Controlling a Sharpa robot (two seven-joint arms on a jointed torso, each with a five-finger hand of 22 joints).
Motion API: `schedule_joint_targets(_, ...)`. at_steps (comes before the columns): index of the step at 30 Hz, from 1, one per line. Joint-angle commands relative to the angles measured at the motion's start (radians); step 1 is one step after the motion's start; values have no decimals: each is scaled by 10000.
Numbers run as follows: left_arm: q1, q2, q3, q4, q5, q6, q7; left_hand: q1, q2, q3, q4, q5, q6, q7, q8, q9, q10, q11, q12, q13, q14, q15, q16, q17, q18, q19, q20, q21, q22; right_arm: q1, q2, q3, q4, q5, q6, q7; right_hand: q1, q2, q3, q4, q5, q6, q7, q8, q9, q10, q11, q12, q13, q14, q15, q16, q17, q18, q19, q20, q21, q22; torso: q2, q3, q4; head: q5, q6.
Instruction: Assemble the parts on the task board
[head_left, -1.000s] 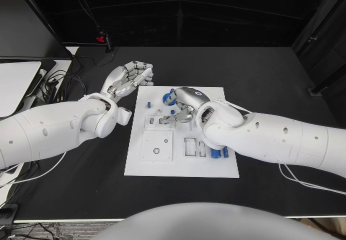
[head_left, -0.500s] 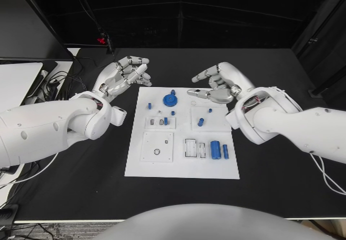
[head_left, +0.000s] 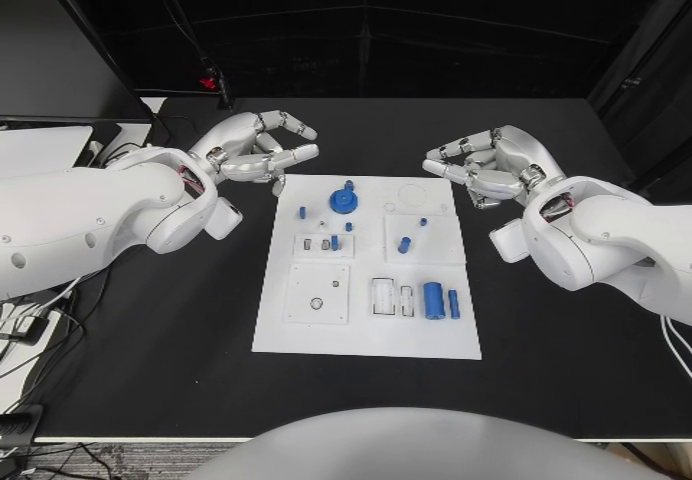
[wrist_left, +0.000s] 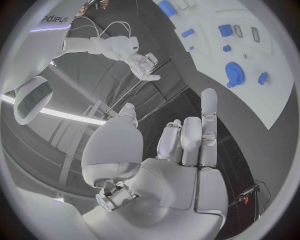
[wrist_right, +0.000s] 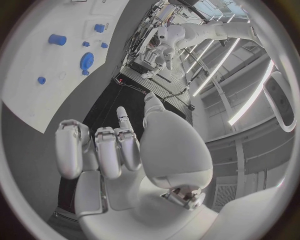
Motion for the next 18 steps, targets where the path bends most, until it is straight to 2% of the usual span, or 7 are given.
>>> schedule_joint_targets(1, 108, 95, -4, 22, -1646, 1577, -2271, 164, 591, 277, -15, 214, 405, 291, -26, -20, 1372, -29, 781, 3342, 2296, -6, 988, 4856, -607, 2013, -26, 2738, 3600, 17, 9, -2, -73, 1155, 414, 914, -12, 121, -112, -10, 63, -61, -88, 30, 7, 1043, -119, 25, 2632, 1057, -87, 25, 2635, 82, -70, -26, -79, 1966, -30, 20, -23, 76, 45)
schedule_joint_targets(4, 159, 213, -4, -46, -1792, 1783, -2795, 41, 632, 200, 87, 296, 1396, 351, -11, 30, 1372, 19, 781, 3342, 2457, 68, 1021, 5198, -1197, 4084, 12, 4791, 6814, 15, 29, -5, -145, 1228, 449, 968, -14, 157, -203, -8, 55, -223, -73, 4, -15, 1043, -119, 25, 2632, 1057, -109, 25, 2635, 87, -89, -61, -106, 1960, -37, 21, 1, 54, 71)
schedule_joint_targets(6, 178, 305, -4, -101, -1848, 1905, -3128, 4, 599, 190, 17, 321, 1917, 298, -15, 51, 1372, 26, 781, 3342, 2457, 64, 1021, 5198, -1458, 4997, 47, 5347, 7965, 14, 47, -7, -197, 1262, 485, 989, -33, 159, -249, -3, 28, -241, -50, 29, -11, 1043, -100, 25, 2632, 1057, -101, 25, 2635, 98, -124, -64, -152, 1943, -39, 20, 1, 47, 105)
schedule_joint_targets(8, 187, 387, -4, -135, -1879, 2096, -3453, -88, 580, 206, 6, 352, 2441, 212, -153, 44, 1372, -45, 781, 3342, 2457, 8, 1021, 5198, -1483, 5082, 29, 5393, 8068, 13, 62, -8, -241, 1288, 518, 1010, 59, 146, -302, -38, -119, -233, 5, 107, 7, 1043, -54, 25, 2632, 1057, -71, 25, 2635, 95, -130, -54, -161, 1943, -43, 20, -15, 74, 116)
schedule_joint_targets(12, 190, 640, -4, -202, -1918, 2631, -4436, -21, 1023, 285, -14, 386, 3282, 51, -299, 129, 1372, -180, 781, 3342, 2457, -85, 1021, 5198, -1483, 5082, -3, 5393, 8068, 6, 96, -16, -335, 1415, 625, 1073, -299, 278, -545, 39, -157, -193, 134, 347, 52, 1043, 65, 25, 2632, 1057, 32, 25, 2635, 104, -173, 22, -220, 1930, -42, -2, -18, 66, 111)
schedule_joint_targets(14, 183, 785, -4, -242, -1928, 2835, -5035, 134, 1011, 273, -18, 523, 3438, 27, -420, 137, 1372, -205, 781, 3342, 2457, -107, 1021, 5198, -1483, 5082, -22, 5393, 8068, 0, 112, -25, -378, 1466, 694, 1098, -573, 390, -688, 33, -64, -267, 175, 463, 59, 1043, 112, 25, 2632, 1057, 79, 25, 2635, -59, 291, 69, 351, 2171, -39, -8, -13, 47, 109)
schedule_joint_targets(18, 165, 1026, -4, -310, -1936, 3193, -6140, 139, 1133, 208, -4, 621, 4289, -188, -184, 411, 1372, -389, 781, 3342, 2457, -237, 1021, 5198, -1483, 5082, -100, 5393, 8068, -8, 139, -44, -427, 1516, 783, 1131, -798, 526, -859, 41, 21, -431, 213, 666, 67, 1043, 154, 25, 2632, 1057, 126, 25, 2635, -211, 727, 123, 895, 2395, -28, 0, -41, 55, 104)
